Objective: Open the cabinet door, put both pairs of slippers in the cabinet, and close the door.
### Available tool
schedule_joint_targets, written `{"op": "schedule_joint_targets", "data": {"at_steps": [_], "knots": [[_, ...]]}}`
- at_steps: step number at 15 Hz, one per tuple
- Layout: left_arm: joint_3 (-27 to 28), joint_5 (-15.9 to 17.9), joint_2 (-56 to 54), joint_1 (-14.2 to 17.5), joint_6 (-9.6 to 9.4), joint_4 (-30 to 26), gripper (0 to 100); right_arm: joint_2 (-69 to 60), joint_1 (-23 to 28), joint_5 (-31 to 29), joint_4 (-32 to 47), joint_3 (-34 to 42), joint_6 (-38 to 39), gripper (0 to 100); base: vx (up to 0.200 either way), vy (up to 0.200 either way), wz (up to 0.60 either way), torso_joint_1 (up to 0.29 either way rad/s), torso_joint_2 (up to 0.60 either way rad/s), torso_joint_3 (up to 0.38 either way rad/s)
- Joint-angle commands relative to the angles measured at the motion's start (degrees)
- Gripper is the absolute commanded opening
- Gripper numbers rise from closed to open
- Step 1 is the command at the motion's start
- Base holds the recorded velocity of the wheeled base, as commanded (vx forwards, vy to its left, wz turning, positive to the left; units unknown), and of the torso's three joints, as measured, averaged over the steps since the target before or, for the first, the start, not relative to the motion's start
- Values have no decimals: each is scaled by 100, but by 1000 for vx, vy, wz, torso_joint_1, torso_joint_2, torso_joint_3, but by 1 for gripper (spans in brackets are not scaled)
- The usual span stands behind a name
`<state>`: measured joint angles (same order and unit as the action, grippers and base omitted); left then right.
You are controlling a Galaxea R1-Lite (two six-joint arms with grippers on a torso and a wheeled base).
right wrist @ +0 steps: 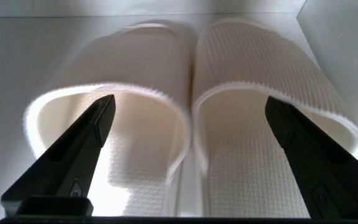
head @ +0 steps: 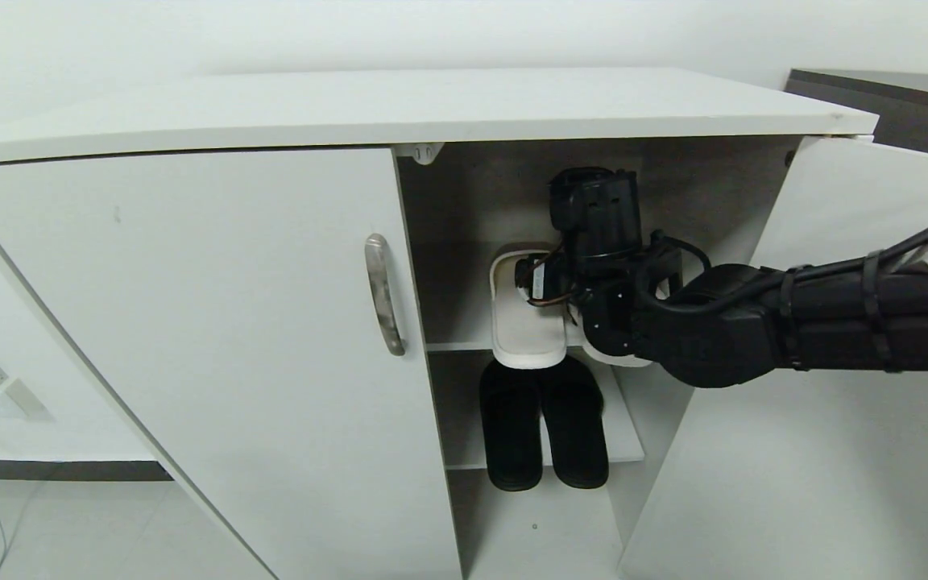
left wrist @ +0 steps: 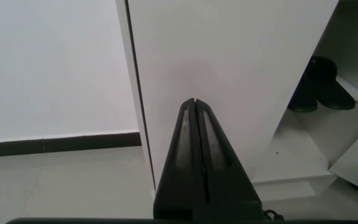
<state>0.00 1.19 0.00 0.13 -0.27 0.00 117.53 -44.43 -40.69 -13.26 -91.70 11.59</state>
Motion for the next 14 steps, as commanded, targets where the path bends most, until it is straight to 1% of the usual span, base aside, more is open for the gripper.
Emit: {"op": "schedule_joint_targets", "data": {"at_steps": [1, 3, 5, 7, 8, 9, 12, 13, 14], "knots": [[0, 4, 0, 4, -8, 0, 0, -310, -144, -18, -1, 266, 1, 100, 0, 0, 0, 0, 0, 0], [0, 4, 0, 4, 0, 0, 0, -538, -294, -53, -27, 627, 18, 100, 0, 0, 0, 0, 0, 0], [0, 4, 0, 4, 0, 0, 0, -811, -426, -70, -256, 1057, 18, 100, 0, 0, 0, 0, 0, 0], [0, 4, 0, 4, -8, 0, 0, -1329, -584, 9, -581, 1778, -8, 100, 0, 0, 0, 0, 0, 0], [0, 4, 0, 4, -8, 0, 0, -1479, -637, 61, -669, 1980, -8, 100, 0, 0, 0, 0, 0, 0], [0, 4, 0, 4, -8, 0, 0, -1804, -742, 281, -836, 2543, 1, 100, 0, 0, 0, 0, 0, 0], [0, 4, 0, 4, 0, 0, 0, -2278, -927, 641, -1425, 3764, 1, 100, 0, 0, 0, 0, 0, 0], [0, 4, 0, 4, 0, 0, 0, -2287, -953, 659, -1697, 3967, -17, 0, 0, 0, 0, 0, 0, 0], [0, 4, 0, 4, 0, 0, 0, -2252, -953, 677, -1847, 4028, -34, 0, 0, 0, 0, 0, 0, 0]]}}
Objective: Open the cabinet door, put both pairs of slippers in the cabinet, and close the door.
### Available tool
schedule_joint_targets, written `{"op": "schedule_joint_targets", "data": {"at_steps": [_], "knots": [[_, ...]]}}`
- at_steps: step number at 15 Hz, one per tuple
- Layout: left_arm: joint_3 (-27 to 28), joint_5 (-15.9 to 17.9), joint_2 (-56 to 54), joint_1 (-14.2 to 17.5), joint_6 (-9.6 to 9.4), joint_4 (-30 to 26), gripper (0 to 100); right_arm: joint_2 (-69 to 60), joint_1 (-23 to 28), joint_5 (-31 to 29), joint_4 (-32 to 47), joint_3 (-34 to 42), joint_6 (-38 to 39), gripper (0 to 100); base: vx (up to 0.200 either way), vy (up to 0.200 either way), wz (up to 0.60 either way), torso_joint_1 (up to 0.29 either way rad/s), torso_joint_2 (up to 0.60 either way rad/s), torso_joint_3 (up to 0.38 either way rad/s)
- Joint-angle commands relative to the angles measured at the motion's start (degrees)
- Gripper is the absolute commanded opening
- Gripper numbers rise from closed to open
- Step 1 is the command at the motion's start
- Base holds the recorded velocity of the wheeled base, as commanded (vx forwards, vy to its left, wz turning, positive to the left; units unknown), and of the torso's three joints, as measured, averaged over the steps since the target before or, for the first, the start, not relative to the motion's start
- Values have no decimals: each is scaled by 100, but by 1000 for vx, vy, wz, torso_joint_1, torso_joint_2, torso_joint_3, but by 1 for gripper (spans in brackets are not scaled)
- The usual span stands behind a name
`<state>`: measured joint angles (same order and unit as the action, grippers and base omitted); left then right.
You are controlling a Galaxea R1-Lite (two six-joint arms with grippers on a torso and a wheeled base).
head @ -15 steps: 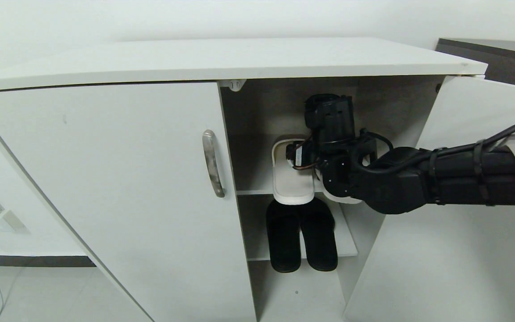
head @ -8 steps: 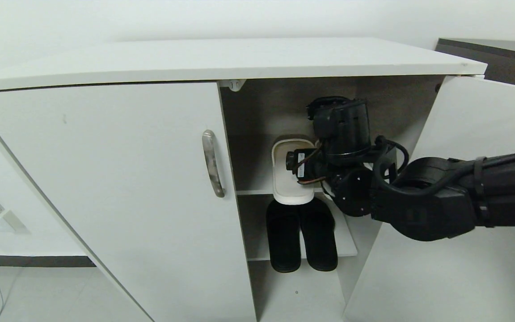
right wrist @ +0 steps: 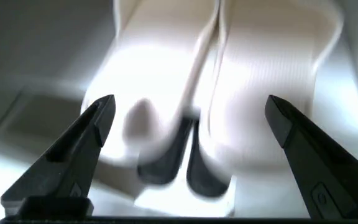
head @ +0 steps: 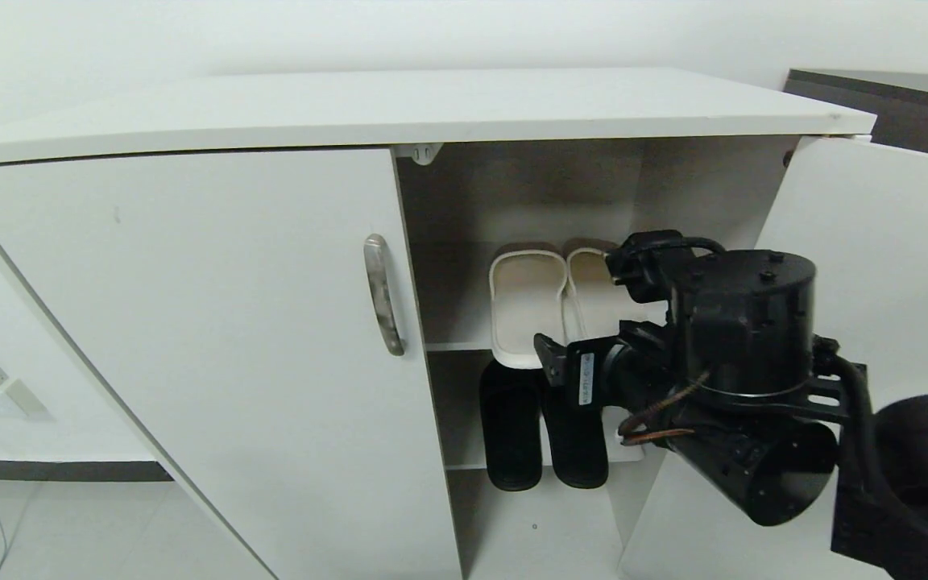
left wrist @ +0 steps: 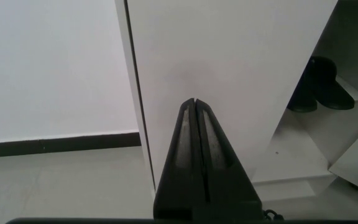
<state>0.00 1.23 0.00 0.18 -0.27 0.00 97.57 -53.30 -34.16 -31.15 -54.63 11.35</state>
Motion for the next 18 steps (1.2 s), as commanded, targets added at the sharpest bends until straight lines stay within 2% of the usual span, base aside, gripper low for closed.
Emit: {"op": "schedule_joint_targets", "data": {"at_steps": [1, 9, 18], "knots": [[0, 0, 0, -1, -8, 0, 0, -265, -84, 50, -85, 330, -10, 0, 0, 0, 0, 0, 0, 0], [0, 0, 0, -1, 0, 0, 0, -63, -295, 41, -155, 400, 25, 0, 0, 0, 0, 0, 0, 0], [0, 0, 0, -1, -8, 0, 0, -72, -286, 94, -243, 567, 34, 0, -200, 0, 0, 1, 3, 4]]}}
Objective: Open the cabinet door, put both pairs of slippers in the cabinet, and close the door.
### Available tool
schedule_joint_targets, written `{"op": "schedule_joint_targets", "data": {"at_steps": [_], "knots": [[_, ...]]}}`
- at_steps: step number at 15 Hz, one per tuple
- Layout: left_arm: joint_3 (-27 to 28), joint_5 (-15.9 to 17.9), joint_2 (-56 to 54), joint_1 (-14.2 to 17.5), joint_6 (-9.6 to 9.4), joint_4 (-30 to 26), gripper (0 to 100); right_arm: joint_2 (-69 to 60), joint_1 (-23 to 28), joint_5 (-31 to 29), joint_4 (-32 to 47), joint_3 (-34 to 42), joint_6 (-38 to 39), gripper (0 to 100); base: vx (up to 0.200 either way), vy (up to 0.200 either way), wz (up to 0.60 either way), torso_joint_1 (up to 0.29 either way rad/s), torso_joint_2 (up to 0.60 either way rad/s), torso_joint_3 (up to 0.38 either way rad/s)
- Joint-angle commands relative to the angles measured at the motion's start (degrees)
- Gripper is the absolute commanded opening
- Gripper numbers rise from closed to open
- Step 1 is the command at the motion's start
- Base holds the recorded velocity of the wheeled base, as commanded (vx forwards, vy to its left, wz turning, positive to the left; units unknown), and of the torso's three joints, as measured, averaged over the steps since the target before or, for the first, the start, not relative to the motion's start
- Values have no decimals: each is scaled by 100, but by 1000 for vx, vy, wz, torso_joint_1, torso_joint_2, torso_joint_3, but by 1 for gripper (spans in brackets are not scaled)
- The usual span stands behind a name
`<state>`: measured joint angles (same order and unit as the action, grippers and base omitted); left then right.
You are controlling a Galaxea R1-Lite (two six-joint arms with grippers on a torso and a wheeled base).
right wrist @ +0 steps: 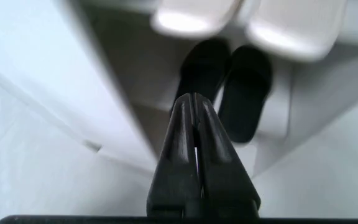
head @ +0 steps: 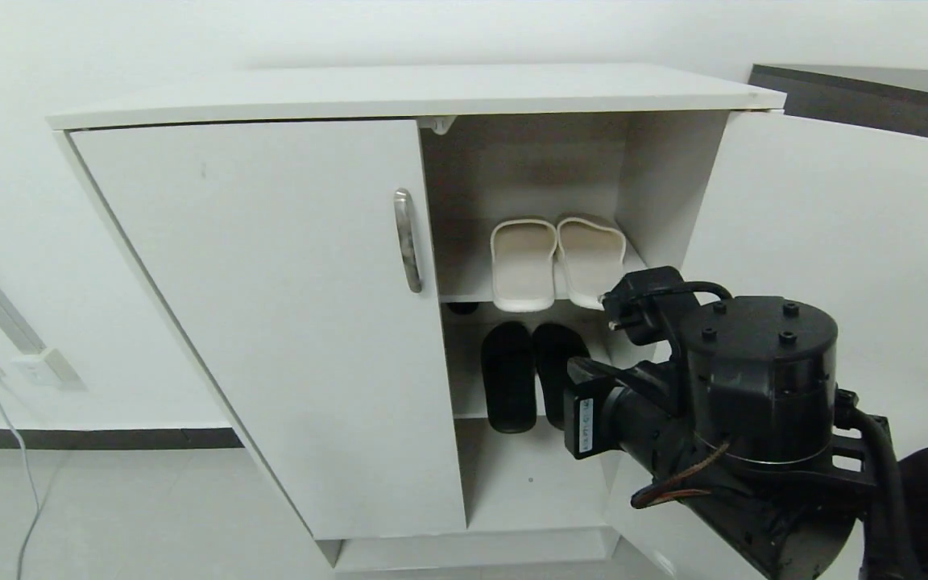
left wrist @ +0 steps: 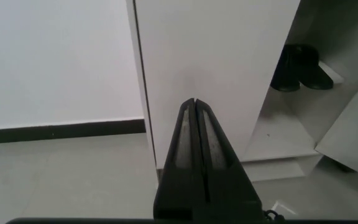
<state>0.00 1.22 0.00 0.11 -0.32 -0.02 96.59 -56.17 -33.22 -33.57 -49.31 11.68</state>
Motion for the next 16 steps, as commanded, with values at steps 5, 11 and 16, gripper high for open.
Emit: {"op": "schedule_joint_targets", "data": {"at_steps": [5, 11, 16], "knots": [[0, 1, 0, 7, 5, 2, 0, 247, 177, 17, -114, 185, 10, 0, -200, 0, 0, 2, 2, 2], [0, 1, 0, 7, 14, 2, 0, 537, 309, 52, -721, 466, -157, 0, -167, 0, 0, 1, 3, 2], [0, 1, 0, 7, 14, 2, 0, 519, 309, 52, -800, 554, -157, 0, 0, 0, 0, 0, 0, 0]]}}
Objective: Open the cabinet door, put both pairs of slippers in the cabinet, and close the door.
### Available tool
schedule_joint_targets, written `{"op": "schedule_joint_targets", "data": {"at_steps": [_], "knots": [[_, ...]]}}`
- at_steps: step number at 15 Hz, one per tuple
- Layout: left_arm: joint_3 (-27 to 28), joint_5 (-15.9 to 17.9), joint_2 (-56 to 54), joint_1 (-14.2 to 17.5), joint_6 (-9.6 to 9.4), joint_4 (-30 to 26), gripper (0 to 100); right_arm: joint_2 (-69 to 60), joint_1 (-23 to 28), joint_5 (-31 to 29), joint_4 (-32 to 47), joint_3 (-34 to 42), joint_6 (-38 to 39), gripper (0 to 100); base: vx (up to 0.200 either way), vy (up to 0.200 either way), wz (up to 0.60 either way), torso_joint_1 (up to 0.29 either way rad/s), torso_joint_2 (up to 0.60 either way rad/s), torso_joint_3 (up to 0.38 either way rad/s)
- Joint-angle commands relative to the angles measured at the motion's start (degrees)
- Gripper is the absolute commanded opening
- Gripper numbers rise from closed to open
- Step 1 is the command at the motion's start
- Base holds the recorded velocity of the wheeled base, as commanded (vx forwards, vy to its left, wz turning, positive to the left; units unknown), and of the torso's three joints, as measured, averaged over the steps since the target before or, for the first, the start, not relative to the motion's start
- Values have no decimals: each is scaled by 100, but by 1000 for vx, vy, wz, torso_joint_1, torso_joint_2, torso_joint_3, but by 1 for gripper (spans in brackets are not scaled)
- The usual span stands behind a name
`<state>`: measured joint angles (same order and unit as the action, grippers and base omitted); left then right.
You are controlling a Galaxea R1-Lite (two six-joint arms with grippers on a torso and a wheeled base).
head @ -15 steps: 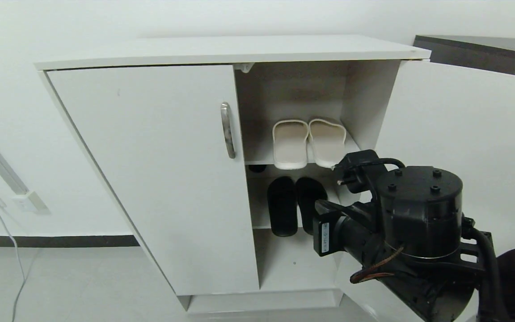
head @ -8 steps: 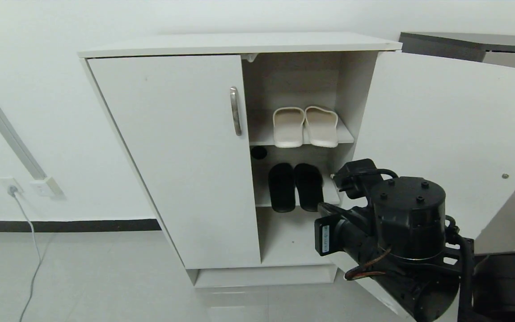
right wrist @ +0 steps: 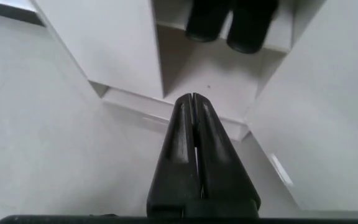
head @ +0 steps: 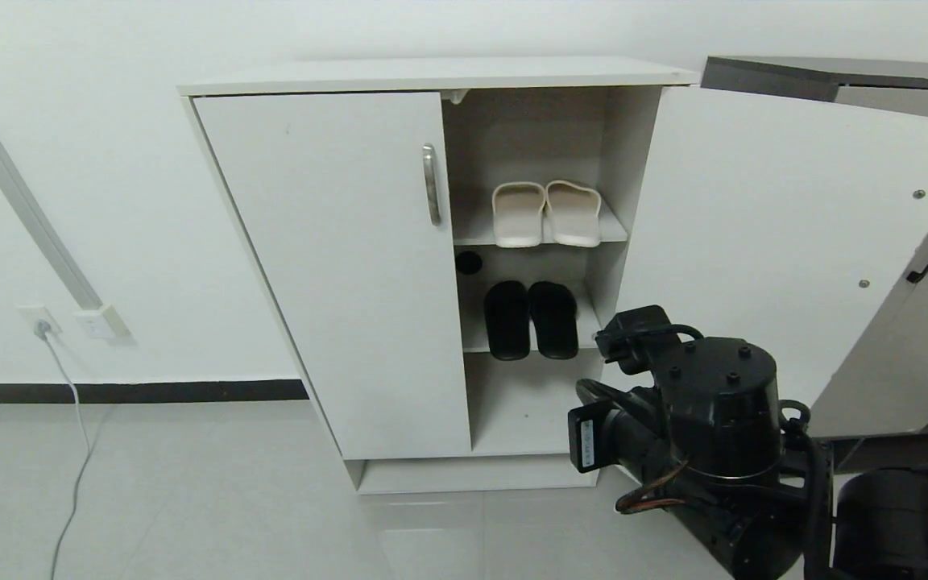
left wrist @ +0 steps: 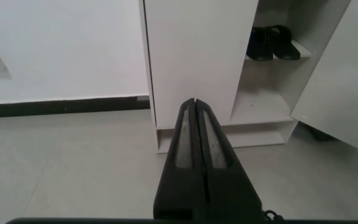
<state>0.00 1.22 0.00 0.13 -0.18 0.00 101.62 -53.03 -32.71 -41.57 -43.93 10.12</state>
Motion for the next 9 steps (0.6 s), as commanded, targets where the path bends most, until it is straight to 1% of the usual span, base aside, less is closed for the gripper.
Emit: {"op": "schedule_joint_targets", "data": {"at_steps": [1, 9], "knots": [[0, 1, 0, 4, 1, 0, 0, 7, -6, 1, -18, 52, -10, 0, 0, 0, 0, 0, 0, 0], [0, 1, 0, 4, -8, 0, 0, -11, -6, -8, -18, 52, -19, 0, 0, 0, 0, 0, 0, 0]]}}
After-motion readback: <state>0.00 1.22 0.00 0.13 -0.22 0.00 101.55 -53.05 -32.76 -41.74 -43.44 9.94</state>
